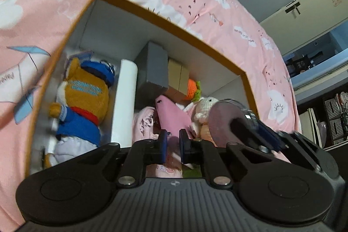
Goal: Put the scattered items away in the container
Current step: 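Drop the card holder into the orange box with the left tool while the right tool carries the mirror, then lower the silver mirror into the orange box and open the right tool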
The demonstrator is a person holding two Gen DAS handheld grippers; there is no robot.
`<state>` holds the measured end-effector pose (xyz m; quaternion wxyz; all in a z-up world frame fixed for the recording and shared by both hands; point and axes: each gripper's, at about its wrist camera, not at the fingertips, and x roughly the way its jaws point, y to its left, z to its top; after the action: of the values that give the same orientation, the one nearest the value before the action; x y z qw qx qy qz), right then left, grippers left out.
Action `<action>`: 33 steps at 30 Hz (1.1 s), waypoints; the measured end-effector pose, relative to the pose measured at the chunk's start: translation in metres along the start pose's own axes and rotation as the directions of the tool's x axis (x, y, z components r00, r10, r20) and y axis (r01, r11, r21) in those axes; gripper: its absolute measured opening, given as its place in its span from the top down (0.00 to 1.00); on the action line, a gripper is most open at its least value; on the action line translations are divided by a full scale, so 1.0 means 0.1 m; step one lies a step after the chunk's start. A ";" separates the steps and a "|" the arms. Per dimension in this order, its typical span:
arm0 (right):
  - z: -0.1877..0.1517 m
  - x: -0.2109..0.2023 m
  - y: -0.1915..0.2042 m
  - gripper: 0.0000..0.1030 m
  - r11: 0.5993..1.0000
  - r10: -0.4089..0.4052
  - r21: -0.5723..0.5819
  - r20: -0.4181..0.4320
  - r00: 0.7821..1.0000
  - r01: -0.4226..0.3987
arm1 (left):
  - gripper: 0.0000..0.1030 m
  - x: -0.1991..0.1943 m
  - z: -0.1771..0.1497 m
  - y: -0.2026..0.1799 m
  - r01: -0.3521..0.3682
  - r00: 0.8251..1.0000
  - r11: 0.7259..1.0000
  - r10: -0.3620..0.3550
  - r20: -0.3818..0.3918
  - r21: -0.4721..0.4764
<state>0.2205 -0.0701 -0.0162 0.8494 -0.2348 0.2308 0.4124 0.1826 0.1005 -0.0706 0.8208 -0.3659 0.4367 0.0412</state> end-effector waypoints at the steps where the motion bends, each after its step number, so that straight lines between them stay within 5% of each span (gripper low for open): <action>1: 0.01 0.04 0.03 0.85 0.999 -0.004 -0.034 -0.009 1.000 0.004 | 0.89 -0.04 -0.01 -0.01 -0.010 1.000 1.000 0.009 0.014 0.014; 10: 0.01 0.47 0.25 0.85 0.977 -0.033 -0.214 -0.114 0.993 0.008 | 0.86 -0.28 -0.02 -0.06 -0.100 0.992 0.984 0.087 0.087 0.149; 18: 0.04 0.58 0.24 0.84 0.984 -0.037 -0.177 -0.168 0.985 0.007 | 0.80 -0.36 -0.14 -0.14 -0.155 0.982 0.963 0.127 0.138 0.218; 33: 0.06 0.63 0.13 0.74 0.994 0.108 0.004 -0.269 0.957 -0.111 | 0.75 -0.40 -0.32 -0.16 -0.174 0.975 0.950 0.130 0.178 0.259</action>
<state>0.2464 -0.0219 -0.0512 0.7848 -0.2803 0.3541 0.4245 0.1420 0.0789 -0.0427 0.8899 -0.2103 0.3982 0.0730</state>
